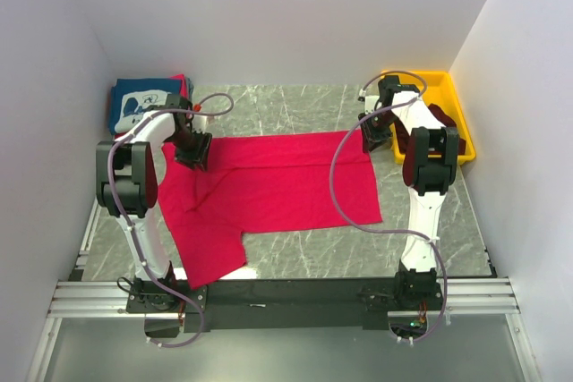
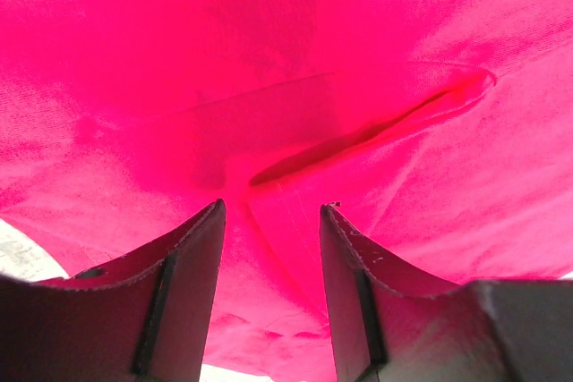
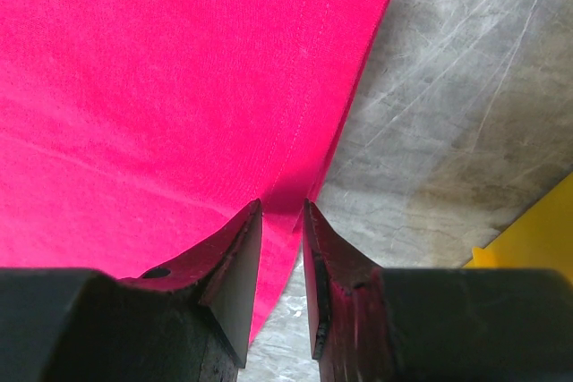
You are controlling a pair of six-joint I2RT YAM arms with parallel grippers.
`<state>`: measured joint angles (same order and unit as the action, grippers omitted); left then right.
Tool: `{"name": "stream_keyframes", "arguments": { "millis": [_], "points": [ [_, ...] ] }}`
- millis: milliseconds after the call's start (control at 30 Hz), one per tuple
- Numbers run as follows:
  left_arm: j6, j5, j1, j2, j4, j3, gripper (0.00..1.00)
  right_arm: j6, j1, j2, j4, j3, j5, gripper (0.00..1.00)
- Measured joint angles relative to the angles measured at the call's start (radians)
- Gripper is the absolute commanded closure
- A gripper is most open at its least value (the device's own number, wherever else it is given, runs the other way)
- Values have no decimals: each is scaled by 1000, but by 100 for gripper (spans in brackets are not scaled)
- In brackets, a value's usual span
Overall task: Fold and stack the t-shirts
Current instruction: Fold the tshirt
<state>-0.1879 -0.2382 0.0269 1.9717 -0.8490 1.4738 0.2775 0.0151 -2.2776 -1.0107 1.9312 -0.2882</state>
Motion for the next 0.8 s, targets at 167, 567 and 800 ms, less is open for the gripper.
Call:
{"name": "stream_keyframes", "arguments": {
  "millis": [167,567,800],
  "points": [
    [-3,0,1,7,6,-12,50,0,0,0,0,0,0,68],
    [-11,0,10,34,14,-30,63,0,0,0,0,0,6,68],
    [-13,-7,27,30,8,-30,75,0,0,0,0,-2,6,68]
  ]
}}
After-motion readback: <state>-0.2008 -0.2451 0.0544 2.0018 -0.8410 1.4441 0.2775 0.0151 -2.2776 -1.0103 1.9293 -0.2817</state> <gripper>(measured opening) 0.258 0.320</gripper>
